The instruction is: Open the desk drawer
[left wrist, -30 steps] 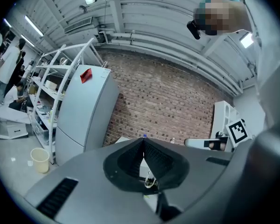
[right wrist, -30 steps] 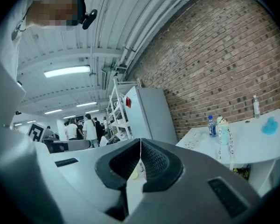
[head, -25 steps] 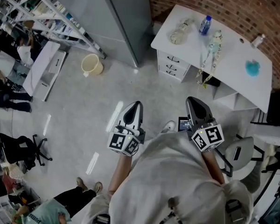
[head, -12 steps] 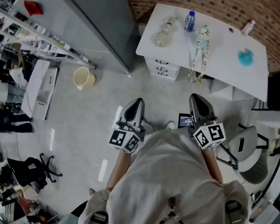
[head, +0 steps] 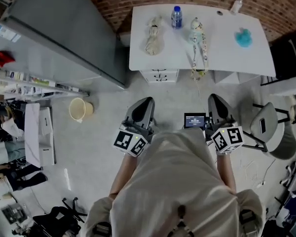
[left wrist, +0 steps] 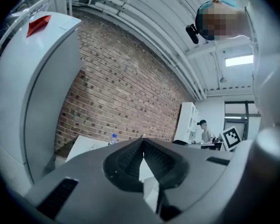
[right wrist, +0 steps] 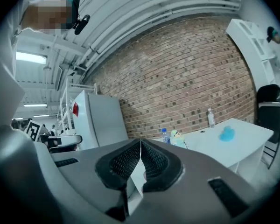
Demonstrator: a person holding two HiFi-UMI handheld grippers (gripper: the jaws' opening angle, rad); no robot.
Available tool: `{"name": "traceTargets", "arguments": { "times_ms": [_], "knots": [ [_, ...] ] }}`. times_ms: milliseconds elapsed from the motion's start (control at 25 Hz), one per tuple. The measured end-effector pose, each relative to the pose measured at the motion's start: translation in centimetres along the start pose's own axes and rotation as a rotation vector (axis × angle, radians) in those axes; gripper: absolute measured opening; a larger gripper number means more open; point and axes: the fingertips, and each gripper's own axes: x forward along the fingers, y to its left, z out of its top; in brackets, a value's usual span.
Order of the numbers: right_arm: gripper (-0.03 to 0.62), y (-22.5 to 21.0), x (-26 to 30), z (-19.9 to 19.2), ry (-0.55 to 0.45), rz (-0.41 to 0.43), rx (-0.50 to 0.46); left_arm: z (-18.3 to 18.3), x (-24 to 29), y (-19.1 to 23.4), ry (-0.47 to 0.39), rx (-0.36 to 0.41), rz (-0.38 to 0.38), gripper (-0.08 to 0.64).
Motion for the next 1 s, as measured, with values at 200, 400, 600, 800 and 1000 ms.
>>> {"name": "traceTargets", "arguments": {
  "times_ms": [200,400,600,800,1000],
  "knots": [
    [0.028,3.9,3.0,-0.3,-0.05,-0.098,0.027,2.3,-0.6,7.1,0.039,0.026,-0.068,0.008],
    [0.028,8.4,5.6,-0.7,-0.049,-0.136,-0.002,2.7,-1.1,11.3,0.075,-0.001,-0.149,0.008],
    [0.028,10.0,7.1,-1.5,-0.028,-0.188,-0.028,2.0,-1.0,13.1,0.098,-0.005,-0.199,0.008],
    [0.028,11.0,8.1,-2.5,0.048,-0.171,-0.064,1.6,-1.8,15.0,0.1,-0.033,-0.17,0.008],
    [0.028,9.7,10.6,-1.8,0.069,-0.117,-0.097,0.5,-1.4,16.9,0.115,-0.058,-0.092,0.008]
  ]
}}
